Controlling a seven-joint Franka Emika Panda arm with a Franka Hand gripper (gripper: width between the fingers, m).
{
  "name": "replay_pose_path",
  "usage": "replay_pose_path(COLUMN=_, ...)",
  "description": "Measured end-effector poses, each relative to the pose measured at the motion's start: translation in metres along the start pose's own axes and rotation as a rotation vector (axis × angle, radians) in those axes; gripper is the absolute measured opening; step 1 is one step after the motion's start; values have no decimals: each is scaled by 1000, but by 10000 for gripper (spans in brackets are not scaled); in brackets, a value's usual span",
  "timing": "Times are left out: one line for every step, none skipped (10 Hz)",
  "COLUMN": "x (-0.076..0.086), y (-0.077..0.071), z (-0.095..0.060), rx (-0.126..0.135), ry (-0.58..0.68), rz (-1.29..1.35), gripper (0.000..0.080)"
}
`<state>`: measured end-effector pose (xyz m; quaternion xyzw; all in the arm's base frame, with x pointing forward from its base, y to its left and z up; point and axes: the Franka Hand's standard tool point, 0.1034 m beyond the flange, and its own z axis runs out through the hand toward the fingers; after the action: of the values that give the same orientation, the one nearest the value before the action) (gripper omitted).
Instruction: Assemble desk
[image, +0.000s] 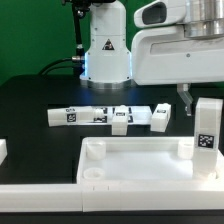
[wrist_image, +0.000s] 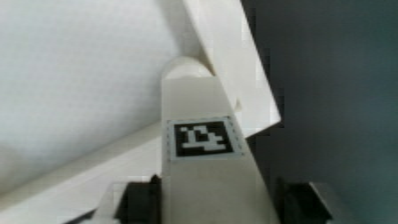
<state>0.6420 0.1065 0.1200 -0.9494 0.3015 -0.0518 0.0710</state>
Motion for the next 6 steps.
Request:
replay_pose_path(x=-1, y=2, z=0, rx=14, ry=-9, rz=183, gripper=298)
replay_pose_path(x=-5, y=2, z=0, rx=29, ry=-23, rz=357, gripper=298)
replay_pose_path(x=-6, y=2, z=0, rx=50, ry=-30, rz=511, gripper=298)
replay_pose_path(x=-9, y=1, z=1, rx=64, ry=-33, rz=631, gripper=299)
replay_pose_path(x=-12, y=-2, z=1, rx=63, ry=-38, rz=699, gripper=299)
replay_pose_path(x=-13, y=-2, z=1, rx=62, ry=-39, rz=729, gripper=299)
